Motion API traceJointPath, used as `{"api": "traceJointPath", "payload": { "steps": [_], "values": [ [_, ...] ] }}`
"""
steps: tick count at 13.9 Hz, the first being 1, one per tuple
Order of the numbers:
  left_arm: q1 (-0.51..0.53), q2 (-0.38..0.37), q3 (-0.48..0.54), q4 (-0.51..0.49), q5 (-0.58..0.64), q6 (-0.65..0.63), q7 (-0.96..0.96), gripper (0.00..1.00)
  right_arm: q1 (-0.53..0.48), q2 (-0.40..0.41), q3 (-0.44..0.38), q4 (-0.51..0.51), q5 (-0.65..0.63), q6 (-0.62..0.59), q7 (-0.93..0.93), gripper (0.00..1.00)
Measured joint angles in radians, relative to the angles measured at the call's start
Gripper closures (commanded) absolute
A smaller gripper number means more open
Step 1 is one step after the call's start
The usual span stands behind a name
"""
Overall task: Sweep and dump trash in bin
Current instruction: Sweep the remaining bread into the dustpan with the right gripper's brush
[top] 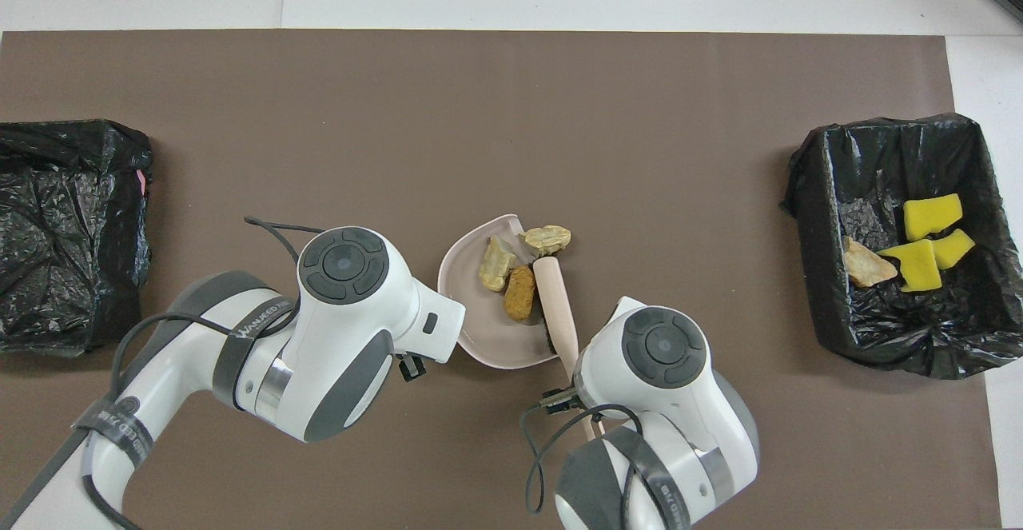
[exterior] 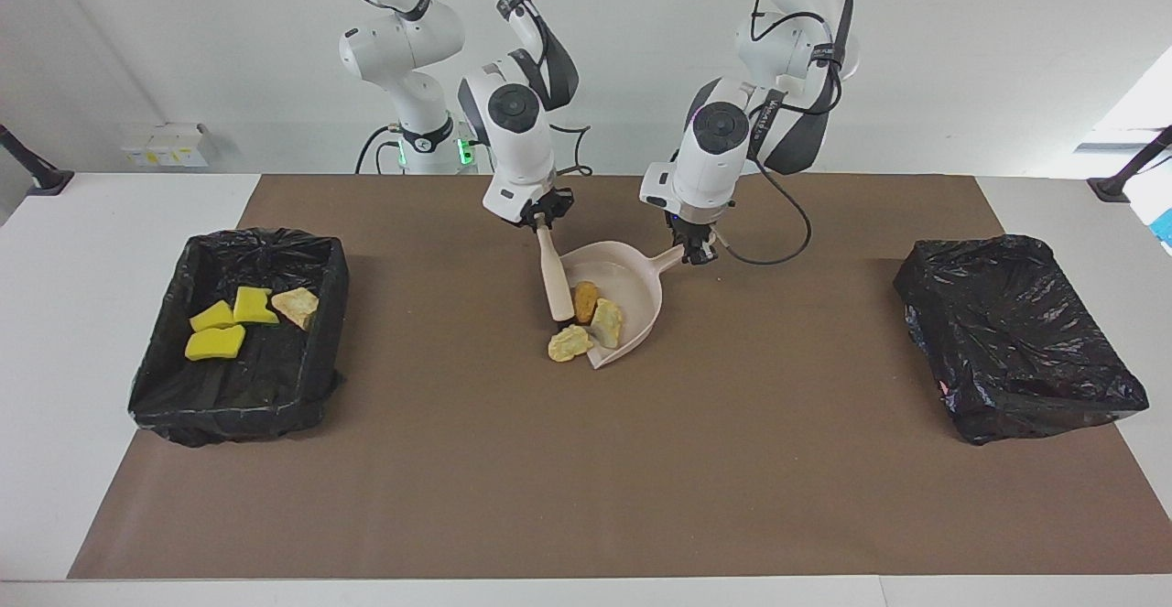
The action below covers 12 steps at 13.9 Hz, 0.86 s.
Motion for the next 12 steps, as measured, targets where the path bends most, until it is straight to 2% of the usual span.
{"api": "traceJointPath", "payload": {
  "steps": [2,4,7,9,12],
  "values": [
    [0.0,0.0,0.0,0.0,0.0,0.008,-0.035,1.0,0.046,0.007,0.004,0.044,0.024,-0.005,-0.013,1.0],
    [0.0,0.0,0.0,-0.001,0.0,0.02,-0.065,1.0,0.057,0.018,0.004,0.119,0.027,-0.081,-0.013,1.0],
    [0.0,0.0,0.0,-0.004,0.0,0.026,-0.085,1.0,-0.009,0.021,-0.013,0.201,-0.044,-0.221,-0.013,1.0],
    [0.0,0.0,0.0,-0.005,0.0,0.027,-0.109,1.0,-0.068,0.027,-0.017,0.206,-0.137,-0.223,-0.013,1.0],
    [0.0,0.0,-0.001,-0.005,0.0,0.031,-0.127,1.0,-0.153,0.065,-0.018,0.21,-0.249,-0.163,-0.071,1.0]
  ]
}}
